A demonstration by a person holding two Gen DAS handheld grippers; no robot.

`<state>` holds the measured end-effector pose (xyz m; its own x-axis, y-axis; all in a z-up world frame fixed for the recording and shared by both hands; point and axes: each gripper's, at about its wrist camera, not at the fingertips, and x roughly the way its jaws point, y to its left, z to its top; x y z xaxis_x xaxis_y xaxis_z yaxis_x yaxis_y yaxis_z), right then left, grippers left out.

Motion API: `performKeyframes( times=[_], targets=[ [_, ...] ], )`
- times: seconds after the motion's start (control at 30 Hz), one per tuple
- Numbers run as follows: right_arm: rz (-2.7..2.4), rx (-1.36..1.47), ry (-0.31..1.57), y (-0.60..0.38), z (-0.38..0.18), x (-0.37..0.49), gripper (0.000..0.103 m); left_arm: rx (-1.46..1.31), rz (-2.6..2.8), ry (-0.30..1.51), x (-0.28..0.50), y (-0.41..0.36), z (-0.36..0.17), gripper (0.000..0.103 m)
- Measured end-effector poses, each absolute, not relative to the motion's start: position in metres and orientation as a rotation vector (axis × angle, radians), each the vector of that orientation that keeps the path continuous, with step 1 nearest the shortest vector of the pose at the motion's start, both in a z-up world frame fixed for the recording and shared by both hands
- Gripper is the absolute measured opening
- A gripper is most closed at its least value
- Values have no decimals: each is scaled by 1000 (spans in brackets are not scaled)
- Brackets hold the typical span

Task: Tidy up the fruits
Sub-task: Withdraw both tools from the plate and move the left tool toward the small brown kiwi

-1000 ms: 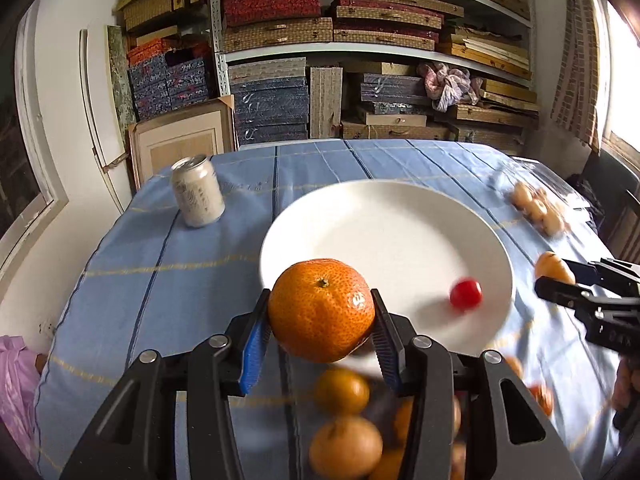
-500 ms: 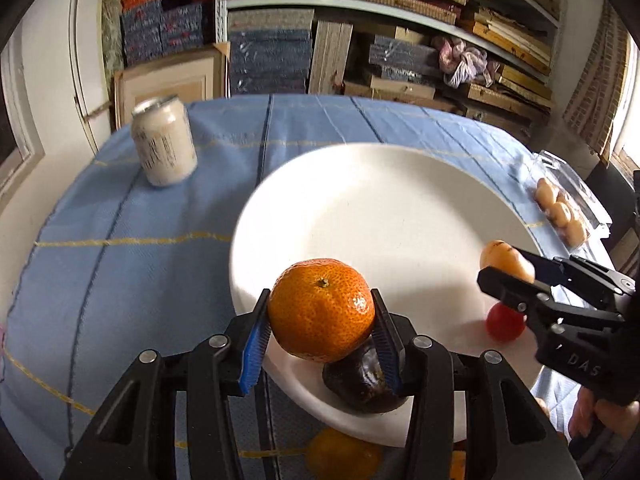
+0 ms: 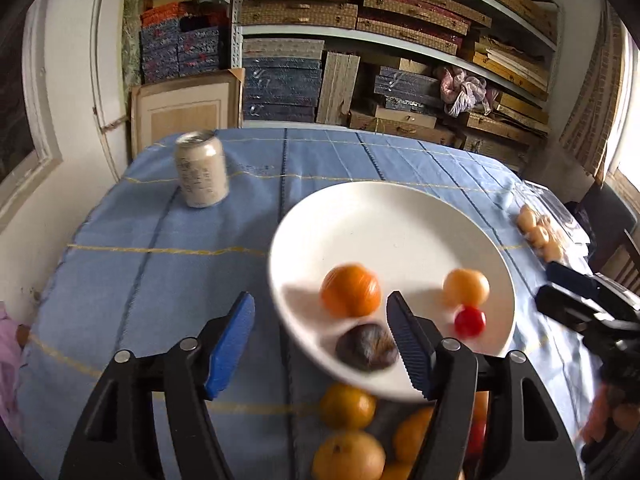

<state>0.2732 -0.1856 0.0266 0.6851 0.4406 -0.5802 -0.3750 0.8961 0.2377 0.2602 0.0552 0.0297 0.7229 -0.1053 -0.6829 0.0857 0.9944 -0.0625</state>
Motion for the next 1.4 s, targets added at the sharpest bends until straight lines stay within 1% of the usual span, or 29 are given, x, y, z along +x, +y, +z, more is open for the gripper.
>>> performKeyframes(
  times=[0.07, 0.13, 0.23, 0.37, 0.5, 0.6, 0.77, 0.93, 1.07, 1.13, 1.23, 1.27, 1.3, 1.37, 1.4],
  targets=[
    [465, 109, 675, -193, 28, 251, 76, -4, -94, 754, 236, 59, 32, 72],
    [463, 116, 673, -201, 25, 229, 85, 17, -93, 758, 207, 61, 27, 73],
    [458, 131, 649, -217, 13, 192, 91, 56, -82, 765, 171, 60, 11, 73],
    [445, 154, 624, -231, -2, 165, 93, 49, -85, 784, 147, 60, -11, 73],
    [433, 149, 601, -238, -2, 161, 93, 43, -87, 795, 140, 61, -23, 73],
    [423, 167, 605, -246, -2, 162, 95, 65, -89, 803, 142, 59, -30, 73],
    [410, 190, 631, -246, -5, 167, 95, 134, -84, 827, 145, 48, -42, 73],
    [409, 178, 644, -238, -6, 169, 98, 120, -84, 858, 152, 51, -48, 73],
    [401, 176, 667, -237, -9, 172, 98, 104, -87, 863, 155, 54, -49, 73],
    [401, 177, 672, -237, -10, 173, 98, 90, -98, 859, 155, 56, -48, 71],
    [401, 174, 674, -236, -11, 173, 98, 62, -114, 859, 156, 59, -47, 64],
    [401, 173, 676, -236, -10, 173, 98, 60, -117, 856, 156, 59, -46, 58],
    [401, 172, 676, -236, -11, 173, 98, 62, -121, 855, 156, 59, -46, 48],
    [401, 168, 678, -235, -11, 173, 98, 69, -130, 858, 156, 57, -47, 43],
    [402, 166, 679, -235, -12, 173, 98, 74, -139, 858, 157, 56, -47, 39]
  ],
)
